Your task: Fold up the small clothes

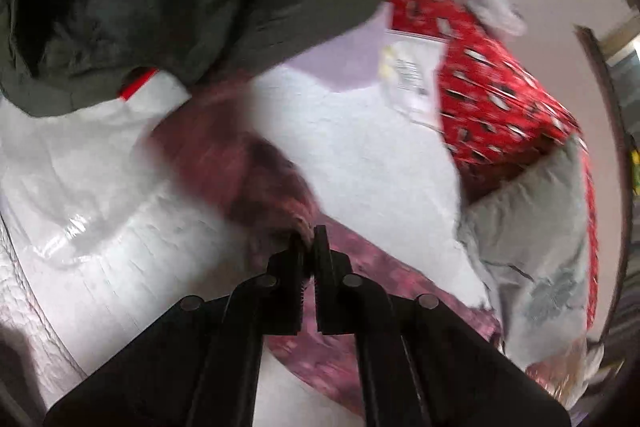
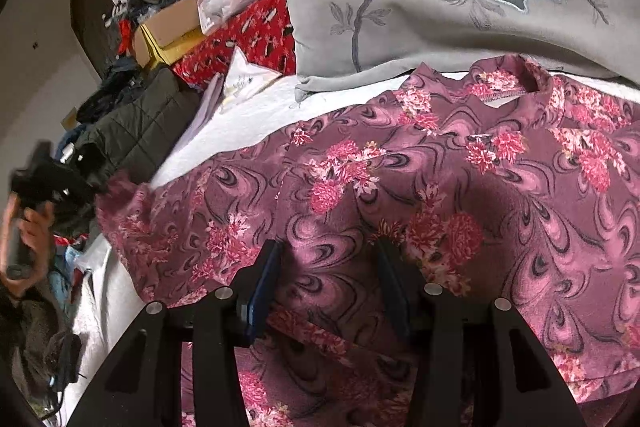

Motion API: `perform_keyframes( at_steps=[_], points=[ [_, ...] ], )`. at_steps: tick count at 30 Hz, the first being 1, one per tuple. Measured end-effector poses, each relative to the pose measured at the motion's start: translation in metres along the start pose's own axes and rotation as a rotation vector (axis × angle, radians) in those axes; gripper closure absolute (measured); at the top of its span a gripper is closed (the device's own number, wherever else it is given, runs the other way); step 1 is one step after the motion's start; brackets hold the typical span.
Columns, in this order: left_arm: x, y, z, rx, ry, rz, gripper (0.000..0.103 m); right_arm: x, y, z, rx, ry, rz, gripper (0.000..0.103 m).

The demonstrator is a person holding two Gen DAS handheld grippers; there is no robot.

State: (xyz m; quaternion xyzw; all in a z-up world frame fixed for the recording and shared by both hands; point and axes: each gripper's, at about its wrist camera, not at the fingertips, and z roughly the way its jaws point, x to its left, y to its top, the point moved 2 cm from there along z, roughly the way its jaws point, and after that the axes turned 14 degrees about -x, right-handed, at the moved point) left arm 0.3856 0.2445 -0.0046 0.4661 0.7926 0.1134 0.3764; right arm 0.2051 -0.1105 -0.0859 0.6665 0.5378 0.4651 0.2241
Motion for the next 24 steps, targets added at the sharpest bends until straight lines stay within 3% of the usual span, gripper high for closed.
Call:
perform_keyframes(
  at_steps=[3,7,18,24],
  points=[
    [-0.030,-0.006,-0.015,-0.007,-0.048,0.049,0.101,0.007,0.006,-0.003,0.055,-0.027,-0.041,0.049],
    [-0.075,-0.026,-0.032,-0.003,-0.104,0.117,0.101,-0.002,0.011,-0.030,0.055,-0.089,-0.084,0.034],
    [-0.200,-0.108,-0.062,0.060,-0.268,0.295,0.101,-0.124,0.012,-0.121,0.010,-0.426,-0.109,0.032],
    [-0.250,-0.167,-0.061,0.146,-0.326,0.333,0.101,-0.133,-0.012,-0.138,-0.012,-0.417,-0.212,0.028]
  ],
)
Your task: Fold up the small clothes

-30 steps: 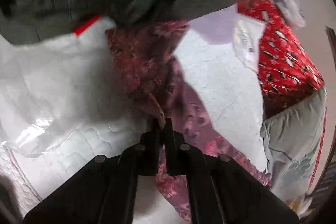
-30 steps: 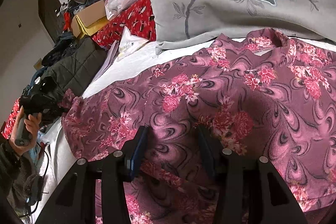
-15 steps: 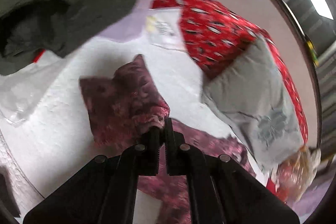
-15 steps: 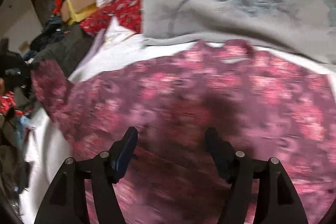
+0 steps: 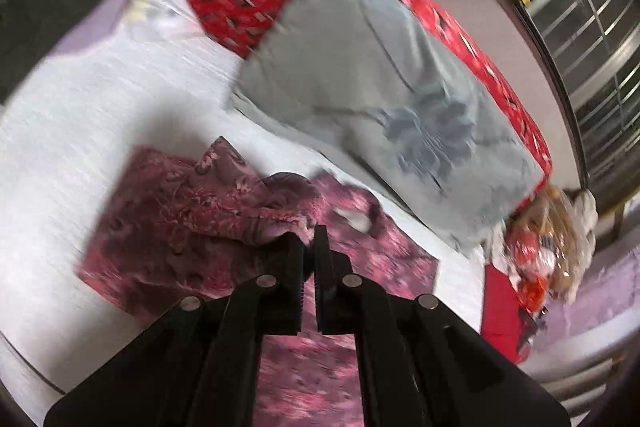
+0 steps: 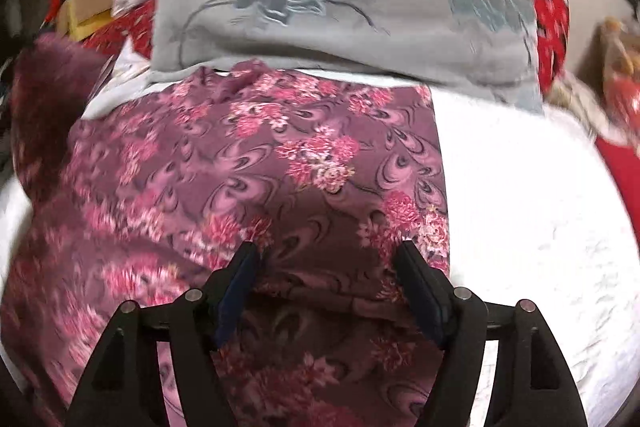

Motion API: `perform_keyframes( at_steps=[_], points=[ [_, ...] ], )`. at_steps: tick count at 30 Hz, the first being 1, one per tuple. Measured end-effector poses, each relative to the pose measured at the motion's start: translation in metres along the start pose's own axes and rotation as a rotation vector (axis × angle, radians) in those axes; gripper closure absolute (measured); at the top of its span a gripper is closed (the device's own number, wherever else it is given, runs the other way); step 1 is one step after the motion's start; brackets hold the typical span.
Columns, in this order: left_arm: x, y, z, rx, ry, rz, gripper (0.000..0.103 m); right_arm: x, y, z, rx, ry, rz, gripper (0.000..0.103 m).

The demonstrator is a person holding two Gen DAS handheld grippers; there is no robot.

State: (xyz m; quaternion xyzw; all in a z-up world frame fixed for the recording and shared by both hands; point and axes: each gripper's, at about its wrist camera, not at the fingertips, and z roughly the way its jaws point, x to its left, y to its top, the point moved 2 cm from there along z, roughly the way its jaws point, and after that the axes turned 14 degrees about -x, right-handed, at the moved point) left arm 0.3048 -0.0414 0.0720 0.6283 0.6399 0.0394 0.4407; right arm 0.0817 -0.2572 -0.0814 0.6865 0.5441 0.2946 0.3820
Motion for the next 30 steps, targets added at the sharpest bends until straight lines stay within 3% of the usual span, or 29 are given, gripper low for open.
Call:
perform_keyframes(
  at_steps=[6,10,12,15,18,20,23,24,27,30],
  points=[
    [-0.056,-0.054,0.042,0.110,-0.057,0.027,0.101,-0.001,-0.001,0.003,-0.011,0.013,0.009,0.024],
    [-0.076,-0.100,0.077,0.194,-0.046,0.072,0.101,0.000,0.000,0.004,-0.013,0.026,0.012,0.020],
    [-0.074,-0.121,0.094,0.247,-0.029,0.066,0.101,0.004,-0.001,0.003,-0.011,0.023,-0.001,0.016],
    [-0.055,-0.145,0.115,0.340,-0.002,0.010,0.101,0.010,-0.003,0.005,0.008,0.057,-0.020,0.000],
    [-0.035,-0.148,0.112,0.379,-0.024,-0.045,0.099,0.019,-0.004,0.009,0.033,0.044,-0.076,0.000],
    [-0.023,-0.142,0.092,0.380,-0.096,-0.086,0.093,0.018,-0.003,0.010,0.048,0.051,-0.079,0.000],
    [0.003,-0.125,0.046,0.297,-0.169,-0.098,0.059,0.014,0.005,0.009,0.088,0.070,-0.056,0.001],
    [0.018,-0.117,0.028,0.240,-0.165,-0.101,0.055,0.012,0.011,0.007,0.081,0.070,-0.017,0.001],
    [0.059,-0.099,0.008,0.163,-0.125,-0.156,0.051,0.006,0.036,0.001,0.026,0.132,0.185,0.000],
    [0.087,-0.093,0.015,0.175,-0.078,-0.228,0.051,0.013,0.056,0.017,0.047,0.202,0.324,0.001]
  ],
)
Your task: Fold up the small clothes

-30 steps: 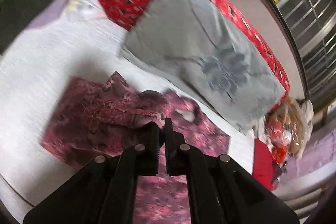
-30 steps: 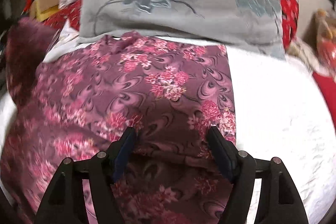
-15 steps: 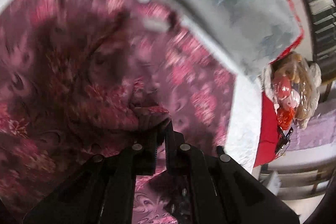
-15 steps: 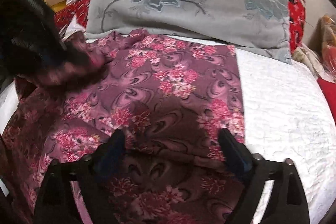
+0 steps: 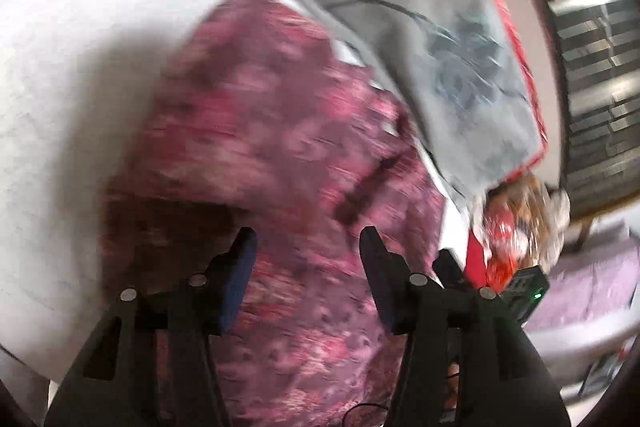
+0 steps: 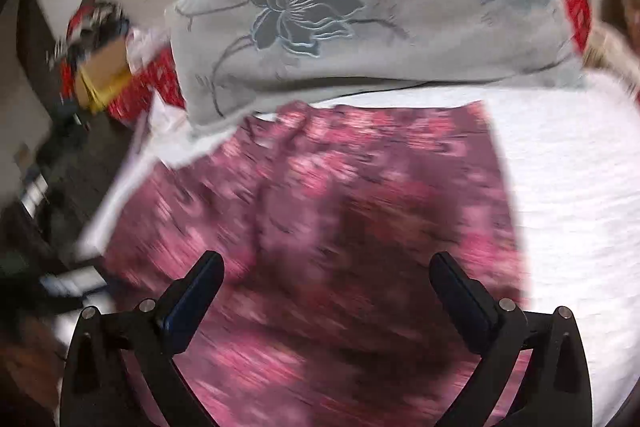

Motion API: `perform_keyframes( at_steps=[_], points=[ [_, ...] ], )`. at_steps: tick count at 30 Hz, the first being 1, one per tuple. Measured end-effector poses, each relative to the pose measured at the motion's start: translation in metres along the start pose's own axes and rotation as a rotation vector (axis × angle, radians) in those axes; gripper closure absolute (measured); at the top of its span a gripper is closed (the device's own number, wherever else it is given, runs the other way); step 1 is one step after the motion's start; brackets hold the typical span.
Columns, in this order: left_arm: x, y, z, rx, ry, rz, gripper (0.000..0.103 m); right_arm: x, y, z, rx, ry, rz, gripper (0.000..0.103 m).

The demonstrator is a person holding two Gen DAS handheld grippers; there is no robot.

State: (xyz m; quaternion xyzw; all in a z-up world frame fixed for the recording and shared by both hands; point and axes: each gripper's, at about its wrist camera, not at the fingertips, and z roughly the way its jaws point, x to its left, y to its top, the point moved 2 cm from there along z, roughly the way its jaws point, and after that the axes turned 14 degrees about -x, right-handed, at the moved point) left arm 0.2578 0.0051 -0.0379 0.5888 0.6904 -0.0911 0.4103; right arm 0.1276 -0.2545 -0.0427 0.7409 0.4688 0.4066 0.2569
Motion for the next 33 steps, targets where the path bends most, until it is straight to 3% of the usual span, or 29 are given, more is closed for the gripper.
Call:
perform_keyframes(
  at_steps=[3,7,11,12,13,14,15,16,21,25,27,28,30,32,33],
  points=[
    [0.014,0.006,0.001,-0.004,0.000,-0.046,0.051,0.028,0.006,0.017,0.014,0.014,-0.009,0.004],
    [0.025,0.012,0.003,0.005,-0.007,-0.089,0.051,0.081,-0.010,0.004,-0.053,0.098,-0.158,0.003],
    [0.030,0.012,0.007,0.013,-0.017,-0.125,0.051,0.108,-0.040,0.022,-0.013,-0.001,-0.411,0.007],
    [0.031,0.012,0.006,0.012,-0.018,-0.127,0.051,0.109,-0.045,0.030,0.004,-0.056,-0.466,0.013],
    [0.031,0.012,0.006,0.012,-0.018,-0.126,0.051,0.107,-0.045,0.035,0.014,-0.069,-0.478,0.031],
    [0.031,0.012,0.006,0.012,-0.017,-0.125,0.051,0.103,-0.044,0.036,0.028,-0.049,-0.452,0.052],
    [0.031,0.012,0.007,0.013,-0.016,-0.126,0.051,0.095,-0.040,0.036,0.041,-0.011,-0.386,0.062],
    [0.031,0.012,0.007,0.014,-0.016,-0.128,0.051,0.087,-0.034,0.034,0.041,0.018,-0.316,0.079],
    [0.034,0.014,0.008,0.024,-0.014,-0.138,0.051,0.034,-0.001,0.005,-0.046,0.047,-0.061,0.087],
    [0.035,0.012,0.011,0.029,0.001,-0.131,0.051,-0.029,0.006,-0.008,-0.048,-0.033,0.107,0.098],
    [0.035,0.010,0.012,0.036,0.003,-0.135,0.051,-0.068,-0.002,-0.011,0.000,-0.072,0.238,0.092],
    [0.034,0.010,0.012,0.035,0.004,-0.132,0.051,-0.081,-0.004,-0.017,-0.008,-0.084,0.291,0.092],
    [0.033,0.010,0.013,0.033,0.013,-0.125,0.051,-0.096,-0.002,-0.031,-0.066,-0.040,0.385,0.080],
    [0.033,0.010,0.016,0.039,0.022,-0.128,0.051,-0.098,0.000,-0.035,-0.101,-0.003,0.437,0.040],
    [0.032,0.009,0.017,0.039,0.027,-0.129,0.051,-0.096,0.001,-0.033,-0.108,0.013,0.446,0.038]
  ],
)
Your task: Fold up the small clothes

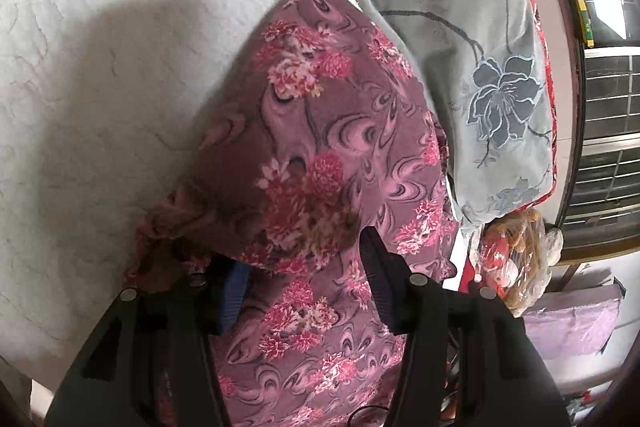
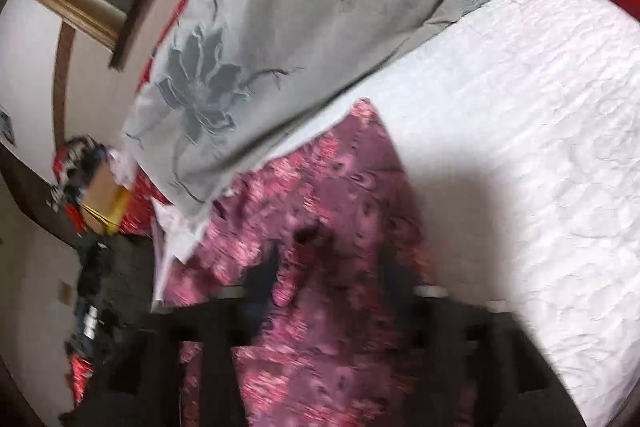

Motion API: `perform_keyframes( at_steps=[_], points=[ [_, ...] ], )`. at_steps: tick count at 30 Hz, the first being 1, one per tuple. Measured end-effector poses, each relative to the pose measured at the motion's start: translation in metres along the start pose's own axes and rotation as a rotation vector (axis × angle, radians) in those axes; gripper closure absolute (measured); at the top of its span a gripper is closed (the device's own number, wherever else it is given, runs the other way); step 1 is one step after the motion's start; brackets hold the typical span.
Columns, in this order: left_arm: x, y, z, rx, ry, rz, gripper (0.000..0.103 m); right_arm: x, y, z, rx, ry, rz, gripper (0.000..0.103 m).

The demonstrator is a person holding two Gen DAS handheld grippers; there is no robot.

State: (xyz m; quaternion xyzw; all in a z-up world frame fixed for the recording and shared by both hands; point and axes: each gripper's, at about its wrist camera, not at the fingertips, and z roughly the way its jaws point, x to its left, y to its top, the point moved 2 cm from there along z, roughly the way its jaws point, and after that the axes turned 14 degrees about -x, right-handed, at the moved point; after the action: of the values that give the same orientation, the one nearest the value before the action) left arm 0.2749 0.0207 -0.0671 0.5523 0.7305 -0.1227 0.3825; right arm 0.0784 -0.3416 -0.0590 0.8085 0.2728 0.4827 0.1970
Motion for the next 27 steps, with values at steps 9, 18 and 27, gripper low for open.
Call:
perform_keyframes(
  at_steps=[9,18,27],
  points=[
    [-0.006,0.003,-0.005,-0.005,0.001,0.017,0.051,0.043,-0.007,0.047,0.066,0.031,-0.096,0.097],
    [-0.005,-0.008,0.005,0.018,0.033,0.052,0.051,-0.031,-0.005,-0.001,0.077,-0.103,-0.056,0.094],
    [-0.033,-0.004,-0.007,0.015,0.008,0.103,0.051,-0.007,0.018,0.006,0.064,-0.034,-0.084,0.096]
  ],
)
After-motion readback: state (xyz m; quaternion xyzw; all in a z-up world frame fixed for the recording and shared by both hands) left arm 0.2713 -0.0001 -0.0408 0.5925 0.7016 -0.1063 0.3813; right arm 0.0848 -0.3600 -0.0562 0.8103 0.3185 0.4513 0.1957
